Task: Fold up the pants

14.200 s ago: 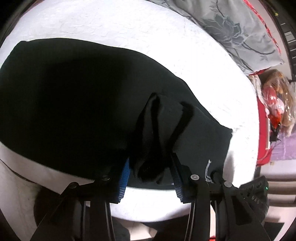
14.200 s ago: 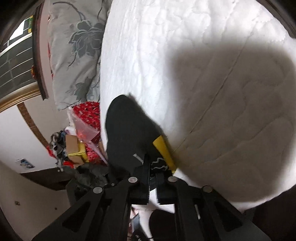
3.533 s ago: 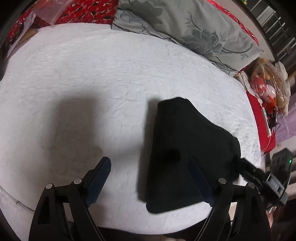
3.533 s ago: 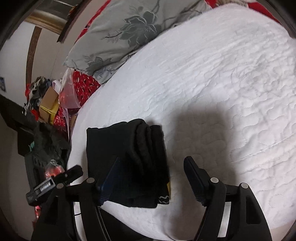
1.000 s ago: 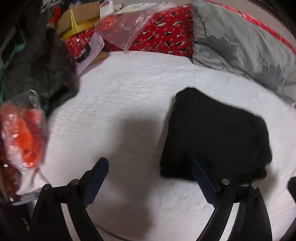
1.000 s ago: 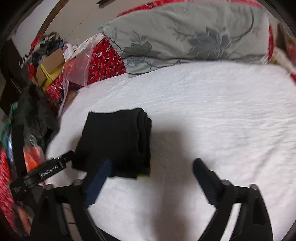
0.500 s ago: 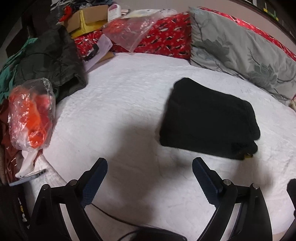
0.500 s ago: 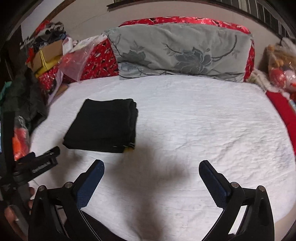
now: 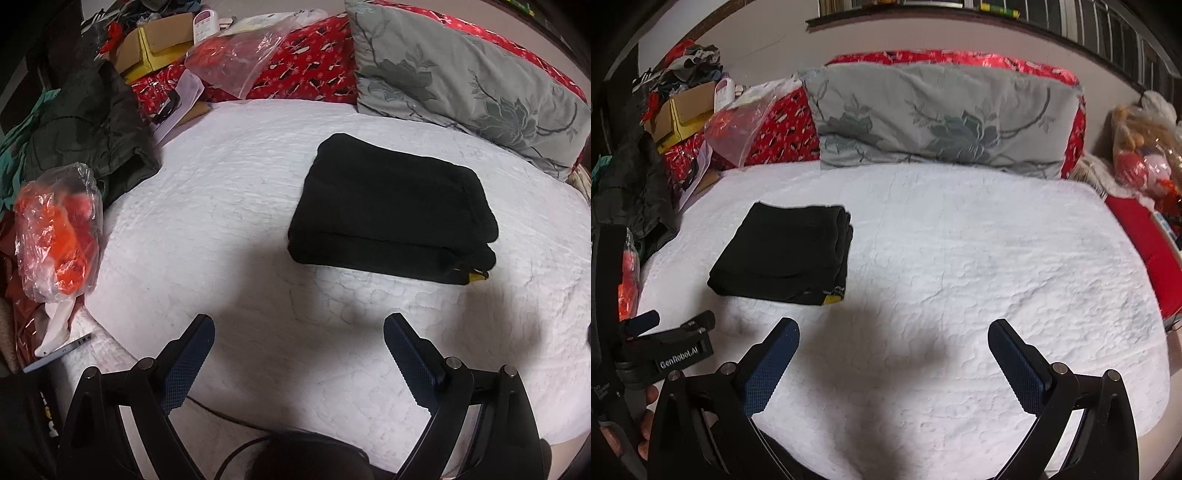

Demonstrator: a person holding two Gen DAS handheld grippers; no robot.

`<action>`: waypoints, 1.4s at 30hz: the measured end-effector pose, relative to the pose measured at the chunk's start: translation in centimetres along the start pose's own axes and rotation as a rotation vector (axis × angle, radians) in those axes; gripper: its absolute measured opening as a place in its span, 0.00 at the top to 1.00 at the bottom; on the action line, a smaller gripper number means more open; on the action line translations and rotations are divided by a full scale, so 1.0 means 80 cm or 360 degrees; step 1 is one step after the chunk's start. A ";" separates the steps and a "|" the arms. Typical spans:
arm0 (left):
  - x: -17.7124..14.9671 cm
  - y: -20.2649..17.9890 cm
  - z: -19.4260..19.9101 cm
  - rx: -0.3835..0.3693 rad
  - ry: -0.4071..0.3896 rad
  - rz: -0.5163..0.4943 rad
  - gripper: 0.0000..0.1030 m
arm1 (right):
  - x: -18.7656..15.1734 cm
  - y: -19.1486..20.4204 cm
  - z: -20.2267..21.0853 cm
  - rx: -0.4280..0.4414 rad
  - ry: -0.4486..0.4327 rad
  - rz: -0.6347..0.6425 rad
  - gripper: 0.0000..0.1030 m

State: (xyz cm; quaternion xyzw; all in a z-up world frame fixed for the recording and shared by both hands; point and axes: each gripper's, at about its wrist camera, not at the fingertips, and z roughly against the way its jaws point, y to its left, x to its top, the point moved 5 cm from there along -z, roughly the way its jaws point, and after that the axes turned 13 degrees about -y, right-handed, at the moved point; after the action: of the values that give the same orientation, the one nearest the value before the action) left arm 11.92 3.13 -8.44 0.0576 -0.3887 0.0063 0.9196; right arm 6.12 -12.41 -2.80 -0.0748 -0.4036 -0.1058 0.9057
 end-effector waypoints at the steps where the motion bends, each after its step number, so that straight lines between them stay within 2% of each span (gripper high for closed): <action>1: -0.001 -0.001 0.003 -0.0005 -0.0013 -0.0004 0.09 | 0.002 -0.002 0.003 -0.0007 -0.0031 -0.0004 0.00; 5: -0.003 -0.007 0.016 -0.0043 -0.0058 -0.0026 0.09 | 0.006 -0.011 0.015 0.0024 -0.0120 -0.0070 0.00; 13: -0.005 -0.009 0.031 -0.0077 -0.0088 -0.0023 0.09 | -0.004 -0.012 0.005 -0.0014 -0.0046 -0.0042 0.00; 21: -0.002 -0.006 0.034 -0.0119 -0.0091 -0.0010 0.09 | 0.002 -0.005 0.019 -0.0017 -0.0140 0.0025 0.00; 26: -0.001 -0.009 0.039 -0.0151 -0.0103 -0.0017 0.09 | 0.003 -0.004 0.025 0.0031 -0.0176 0.0030 0.00; 32: -0.002 -0.013 0.047 -0.0192 -0.0118 -0.0009 0.09 | -0.002 -0.008 0.026 0.0027 -0.0182 0.0048 0.00; 42: -0.008 -0.019 0.058 -0.0233 -0.0106 0.0011 0.09 | -0.006 -0.031 0.024 -0.0029 -0.0164 -0.0038 0.00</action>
State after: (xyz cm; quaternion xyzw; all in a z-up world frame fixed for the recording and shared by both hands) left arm 8.27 1.14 -5.83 -0.0108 -0.4188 -0.0209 0.9078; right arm 3.81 -14.29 -1.77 -0.0837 -0.4495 -0.1162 0.8817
